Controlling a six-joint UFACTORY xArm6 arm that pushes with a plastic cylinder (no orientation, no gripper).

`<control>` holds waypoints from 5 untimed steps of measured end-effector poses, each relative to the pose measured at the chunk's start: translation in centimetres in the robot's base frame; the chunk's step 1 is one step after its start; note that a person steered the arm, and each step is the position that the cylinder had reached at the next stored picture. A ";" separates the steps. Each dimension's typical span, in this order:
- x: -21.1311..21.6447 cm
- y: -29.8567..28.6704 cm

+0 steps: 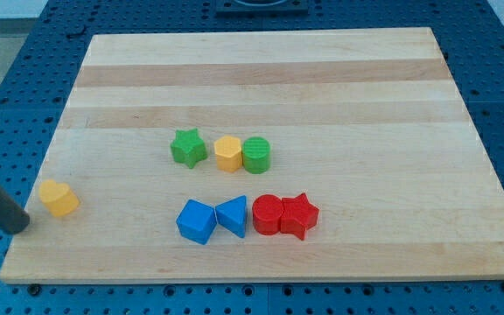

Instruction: Move the yellow heart to the left side of the green star

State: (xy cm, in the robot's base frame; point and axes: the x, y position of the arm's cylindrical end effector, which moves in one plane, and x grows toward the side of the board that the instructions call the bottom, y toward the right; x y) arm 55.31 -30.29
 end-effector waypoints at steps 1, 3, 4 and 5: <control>-2.9 2.5; -3.7 4.7; -1.9 0.7; -1.0 1.2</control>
State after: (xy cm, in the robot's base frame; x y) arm 54.34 -29.06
